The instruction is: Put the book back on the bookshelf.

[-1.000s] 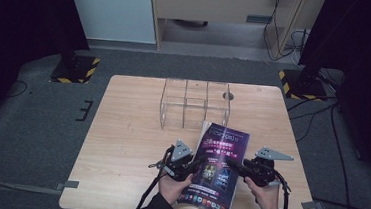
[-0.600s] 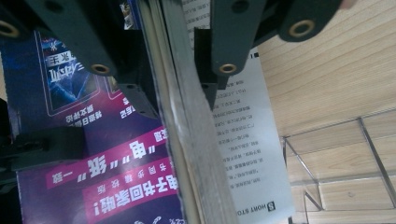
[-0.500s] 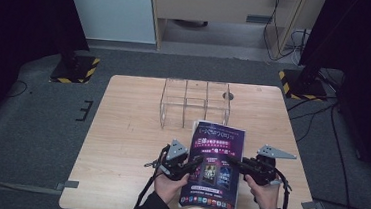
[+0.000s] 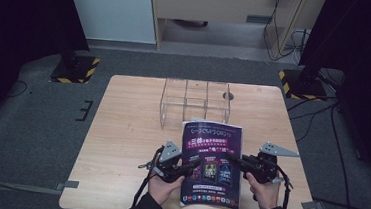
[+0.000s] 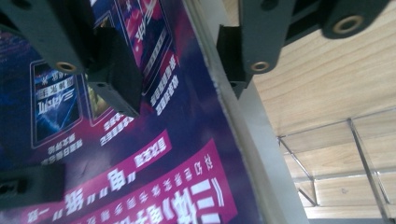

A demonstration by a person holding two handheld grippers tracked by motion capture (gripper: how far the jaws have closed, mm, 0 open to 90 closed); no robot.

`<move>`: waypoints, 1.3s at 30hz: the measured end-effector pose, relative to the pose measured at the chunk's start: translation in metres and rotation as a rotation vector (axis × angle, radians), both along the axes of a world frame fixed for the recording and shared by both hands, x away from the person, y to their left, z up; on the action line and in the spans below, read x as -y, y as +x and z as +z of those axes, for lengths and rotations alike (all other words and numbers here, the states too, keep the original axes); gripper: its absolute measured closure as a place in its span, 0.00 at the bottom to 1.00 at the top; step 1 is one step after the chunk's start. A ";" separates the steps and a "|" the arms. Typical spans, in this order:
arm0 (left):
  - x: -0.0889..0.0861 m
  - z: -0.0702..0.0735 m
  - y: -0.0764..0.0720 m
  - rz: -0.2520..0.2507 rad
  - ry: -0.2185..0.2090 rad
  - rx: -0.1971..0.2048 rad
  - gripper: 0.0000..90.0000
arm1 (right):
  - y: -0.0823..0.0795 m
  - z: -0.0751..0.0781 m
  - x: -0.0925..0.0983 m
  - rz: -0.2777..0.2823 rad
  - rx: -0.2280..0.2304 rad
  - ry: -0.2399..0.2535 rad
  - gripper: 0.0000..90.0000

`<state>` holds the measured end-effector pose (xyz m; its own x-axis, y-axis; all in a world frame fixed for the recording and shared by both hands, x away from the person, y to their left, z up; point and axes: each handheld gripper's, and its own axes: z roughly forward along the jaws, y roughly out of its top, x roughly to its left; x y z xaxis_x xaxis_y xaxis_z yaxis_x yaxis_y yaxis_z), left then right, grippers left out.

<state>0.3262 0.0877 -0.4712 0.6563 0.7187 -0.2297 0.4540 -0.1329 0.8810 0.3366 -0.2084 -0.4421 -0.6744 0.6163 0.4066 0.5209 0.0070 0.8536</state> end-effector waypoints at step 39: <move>-0.173 -0.046 0.010 0.543 0.227 -0.176 0.26 | 0.008 0.089 0.006 -0.217 0.239 0.042 0.92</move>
<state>0.3363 0.2607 -0.5172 0.1484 0.9835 -0.1034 0.6456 -0.0171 0.7635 0.3448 -0.2143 -0.3532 -0.6082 0.7425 0.2807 0.2914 -0.1201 0.9490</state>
